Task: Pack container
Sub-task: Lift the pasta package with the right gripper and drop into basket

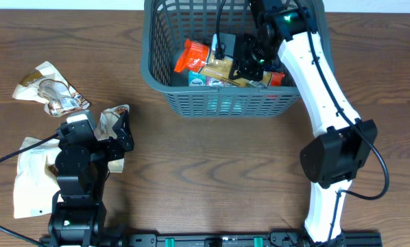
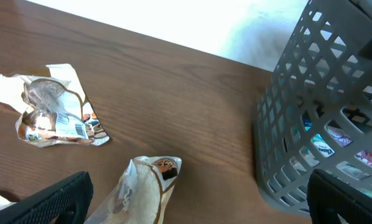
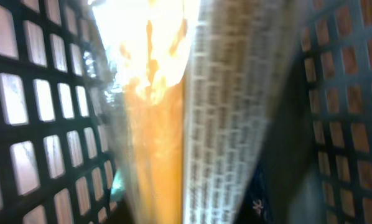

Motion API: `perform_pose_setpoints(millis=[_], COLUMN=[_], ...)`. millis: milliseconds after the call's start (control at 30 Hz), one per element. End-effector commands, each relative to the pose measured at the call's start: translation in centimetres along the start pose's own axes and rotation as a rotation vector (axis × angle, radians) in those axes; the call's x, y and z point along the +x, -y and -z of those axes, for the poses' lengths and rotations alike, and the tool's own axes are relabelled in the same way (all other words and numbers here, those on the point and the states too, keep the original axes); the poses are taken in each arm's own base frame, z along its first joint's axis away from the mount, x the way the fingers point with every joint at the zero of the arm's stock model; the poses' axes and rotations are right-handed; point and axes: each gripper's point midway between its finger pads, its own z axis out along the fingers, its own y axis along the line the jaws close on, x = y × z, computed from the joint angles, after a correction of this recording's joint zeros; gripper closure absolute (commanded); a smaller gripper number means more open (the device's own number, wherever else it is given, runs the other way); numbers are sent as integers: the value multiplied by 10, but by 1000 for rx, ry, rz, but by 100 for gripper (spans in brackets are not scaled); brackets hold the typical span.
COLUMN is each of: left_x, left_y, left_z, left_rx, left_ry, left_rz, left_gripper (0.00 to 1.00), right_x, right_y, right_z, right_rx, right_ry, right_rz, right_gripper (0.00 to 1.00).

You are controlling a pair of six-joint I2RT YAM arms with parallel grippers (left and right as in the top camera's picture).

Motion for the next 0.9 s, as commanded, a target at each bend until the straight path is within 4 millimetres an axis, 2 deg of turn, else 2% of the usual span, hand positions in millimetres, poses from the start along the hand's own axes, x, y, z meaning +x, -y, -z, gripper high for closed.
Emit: perform_pose_setpoints(millis=[0, 33, 133, 267, 367, 467, 533, 600, 700, 733, 767, 867], left_x=[-5, -2, 9, 14, 12, 1, -13, -27, -52, -58, -64, -76], left_y=[-2, -2, -6, -8, -7, -4, 0, 2, 3, 3, 2, -9], left_z=[3, 3, 3, 3, 4, 9, 16, 24, 37, 41, 44, 53], left_rx=[-12, -15, -27, -36, -33, -28, -28, -40, -83, -98, -119, -192], left_ry=[4, -7, -54, -74, -68, -55, -55, -70, -134, -168, -213, -359], left_rz=[-15, -16, -18, -20, -20, -19, -27, -40, -58, -62, -61, -69], left_gripper=[2, 1, 1, 1, 1, 1, 1, 1, 2, 1, 2, 2], right_x=[-14, -14, -17, -27, -41, -47, -42, -30, 7, 22, 42, 102], right_y=[4, 4, 3, 5, 13, 28, 39, 50, 59, 61, 63, 63], right_z=[22, 23, 31, 53, 94, 149, 192, 234, 287, 299, 309, 319], right_rx=[35, 35, 49, 97, 199, 349, 467, 585, 722, 753, 776, 789], right_ry=[71, 72, 83, 114, 175, 249, 296, 338, 373, 372, 367, 329], right_rz=[-23, -35, -56, -36, -23, -59, -106, -188, -344, -406, -488, -739], right_gripper=[59, 49, 33, 30, 28, 27, 26, 24, 18, 12, 11, 9])
